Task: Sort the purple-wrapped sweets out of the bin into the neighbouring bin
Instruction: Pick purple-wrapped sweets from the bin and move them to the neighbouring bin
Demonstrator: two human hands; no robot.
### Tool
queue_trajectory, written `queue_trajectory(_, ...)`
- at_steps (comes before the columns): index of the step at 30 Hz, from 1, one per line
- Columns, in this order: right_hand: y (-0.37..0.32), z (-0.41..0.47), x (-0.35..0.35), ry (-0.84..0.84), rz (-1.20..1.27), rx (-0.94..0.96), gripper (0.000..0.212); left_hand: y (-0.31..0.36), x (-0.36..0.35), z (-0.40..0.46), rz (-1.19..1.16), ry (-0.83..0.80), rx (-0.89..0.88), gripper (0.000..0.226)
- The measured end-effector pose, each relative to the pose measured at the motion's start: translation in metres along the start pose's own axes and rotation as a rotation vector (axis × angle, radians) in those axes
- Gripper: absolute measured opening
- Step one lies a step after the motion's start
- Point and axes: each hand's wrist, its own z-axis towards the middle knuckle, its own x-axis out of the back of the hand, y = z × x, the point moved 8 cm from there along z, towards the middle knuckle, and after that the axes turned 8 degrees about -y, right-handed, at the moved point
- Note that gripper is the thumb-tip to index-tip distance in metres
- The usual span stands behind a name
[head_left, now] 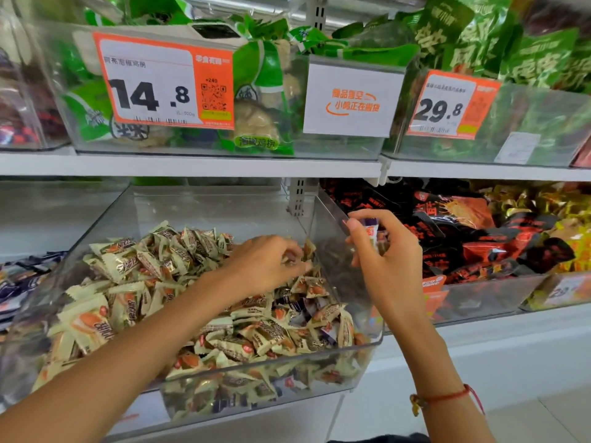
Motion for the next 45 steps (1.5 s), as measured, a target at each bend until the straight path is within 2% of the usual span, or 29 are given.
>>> queue_trajectory(2,0.001,0.001,0.001,-0.012,-0.019,0.019,0.007,0.023,-0.020,-0.005,-0.245,-0.236,-0.128,0.042)
queue_trajectory(4,0.000,0.000,0.000,-0.026,-0.038,0.034,0.007,0.038,-0.044,-0.008,-0.176,-0.408,-0.178,0.044)
queue_trajectory(6,-0.001,-0.002,-0.002,-0.035,-0.051,0.047,0.008,0.034,-0.056,0.000,-0.129,-0.421,-0.163,0.040)
queue_trajectory(9,-0.001,-0.003,-0.002,-0.032,-0.052,0.057,0.008,0.020,-0.048,0.015,-0.165,-0.296,-0.117,0.027)
queue_trajectory(13,0.001,-0.002,-0.002,-0.029,-0.039,0.051,0.008,-0.004,-0.004,0.015,0.081,0.105,0.080,0.033)
queue_trajectory(14,0.001,-0.003,-0.001,-0.028,-0.037,0.048,0.008,-0.003,0.003,0.011,0.084,0.165,0.079,0.033)
queue_trajectory(15,0.001,-0.002,0.000,-0.025,-0.036,0.047,0.008,-0.001,0.005,0.009,0.045,0.159,0.050,0.030)
queue_trajectory(16,0.002,-0.002,0.001,-0.022,-0.034,0.044,0.009,0.004,0.000,0.007,-0.030,0.073,-0.004,0.027)
queue_trajectory(18,0.003,-0.002,0.002,-0.020,-0.027,0.036,0.011,0.022,-0.027,-0.002,-0.154,-0.283,-0.080,0.034)
queue_trajectory(19,0.003,-0.002,0.002,-0.020,-0.029,0.035,0.012,0.032,-0.043,-0.010,-0.144,-0.440,-0.099,0.038)
queue_trajectory(20,0.004,-0.001,0.002,-0.026,-0.040,0.038,0.013,0.040,-0.053,-0.016,-0.108,-0.523,-0.124,0.037)
queue_trajectory(21,0.003,-0.001,0.001,-0.037,-0.061,0.047,0.014,0.046,-0.059,-0.019,-0.061,-0.536,-0.147,0.032)
queue_trajectory(23,0.001,-0.002,-0.002,-0.080,-0.114,0.063,0.016,0.048,-0.059,-0.018,-0.027,-0.461,-0.147,0.031)
queue_trajectory(25,0.000,-0.003,-0.004,-0.110,-0.164,0.066,0.016,0.041,-0.051,-0.018,-0.089,-0.364,-0.110,0.027)
queue_trajectory(27,-0.001,-0.004,-0.003,-0.111,-0.195,0.063,0.015,0.029,-0.031,-0.020,-0.160,-0.208,-0.062,0.022)
queue_trajectory(30,-0.006,-0.008,-0.003,-0.099,-0.220,0.058,0.012,0.015,0.002,-0.032,-0.521,-0.021,-0.023,0.021)
queue_trajectory(32,-0.010,-0.009,-0.005,-0.091,-0.173,0.039,0.019,0.011,0.012,-0.039,-0.754,0.016,0.000,0.020)
queue_trajectory(36,-0.018,-0.008,-0.012,-0.109,-0.005,0.060,0.045,0.017,0.012,-0.041,-0.927,0.026,-0.004,0.018)
queue_trajectory(38,-0.024,-0.008,-0.012,-0.081,-0.034,0.124,0.041,0.025,0.015,-0.039,-0.922,-0.026,-0.043,0.017)
queue_trajectory(41,-0.023,-0.007,0.000,0.017,0.022,0.103,0.033,0.028,0.015,-0.030,-0.845,-0.191,-0.116,0.024)
queue_trajectory(43,-0.016,-0.006,0.010,0.083,0.081,0.049,0.031,0.018,0.005,-0.012,-0.710,-0.215,-0.089,0.026)
queue_trajectory(45,-0.012,-0.005,0.012,0.106,0.090,0.007,0.031,0.015,-0.019,0.008,-0.455,-0.258,-0.063,0.026)
